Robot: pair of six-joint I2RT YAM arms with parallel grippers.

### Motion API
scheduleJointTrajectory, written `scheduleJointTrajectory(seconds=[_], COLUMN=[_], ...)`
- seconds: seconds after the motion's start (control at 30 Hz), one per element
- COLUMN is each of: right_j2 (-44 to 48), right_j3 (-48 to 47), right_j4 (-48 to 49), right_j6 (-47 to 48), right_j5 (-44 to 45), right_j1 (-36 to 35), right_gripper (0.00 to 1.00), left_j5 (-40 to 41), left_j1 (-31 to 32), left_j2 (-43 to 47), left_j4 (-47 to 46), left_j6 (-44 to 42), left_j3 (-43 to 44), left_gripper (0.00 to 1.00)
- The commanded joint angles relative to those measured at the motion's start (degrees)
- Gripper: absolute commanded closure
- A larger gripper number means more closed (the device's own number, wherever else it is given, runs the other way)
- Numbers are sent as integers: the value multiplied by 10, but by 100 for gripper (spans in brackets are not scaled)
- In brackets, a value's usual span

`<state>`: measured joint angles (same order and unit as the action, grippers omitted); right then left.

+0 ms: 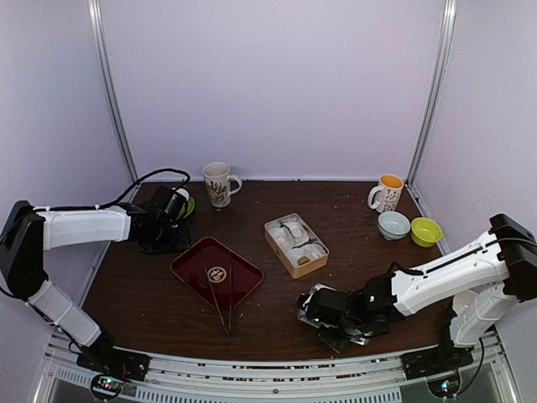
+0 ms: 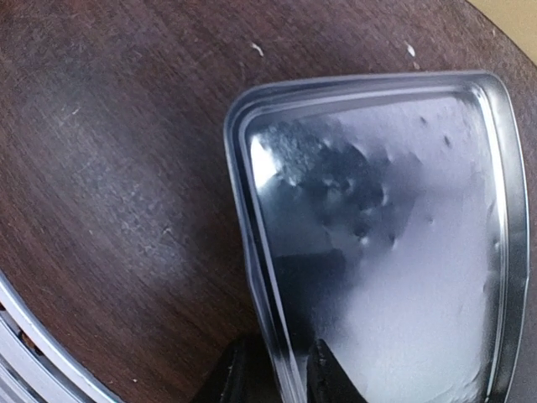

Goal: Pack the chocolate

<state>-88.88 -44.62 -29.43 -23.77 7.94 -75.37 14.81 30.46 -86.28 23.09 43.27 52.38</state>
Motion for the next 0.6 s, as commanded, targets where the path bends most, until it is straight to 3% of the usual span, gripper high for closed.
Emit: scheduleJointTrajectory(seconds=[0.0,0.2,0.57], right_j2=[-27,-39,82], right_j3=[-26,-51,-113], right_j4=[-22,-40,-77], right_j6=[4,7,11], right_j5=[38,78,99], right_j1=[-9,-20,-22], right_gripper=[77,99,100], left_j5=[-18,-25,-121], left_j1=[-4,-4,-4], left_j2=[62,147,257], left_j4=[-19,-27,-89], left_j6=[-32,-45,-94], left_j3=[-25,-58,-111], left_gripper=[85,78,63])
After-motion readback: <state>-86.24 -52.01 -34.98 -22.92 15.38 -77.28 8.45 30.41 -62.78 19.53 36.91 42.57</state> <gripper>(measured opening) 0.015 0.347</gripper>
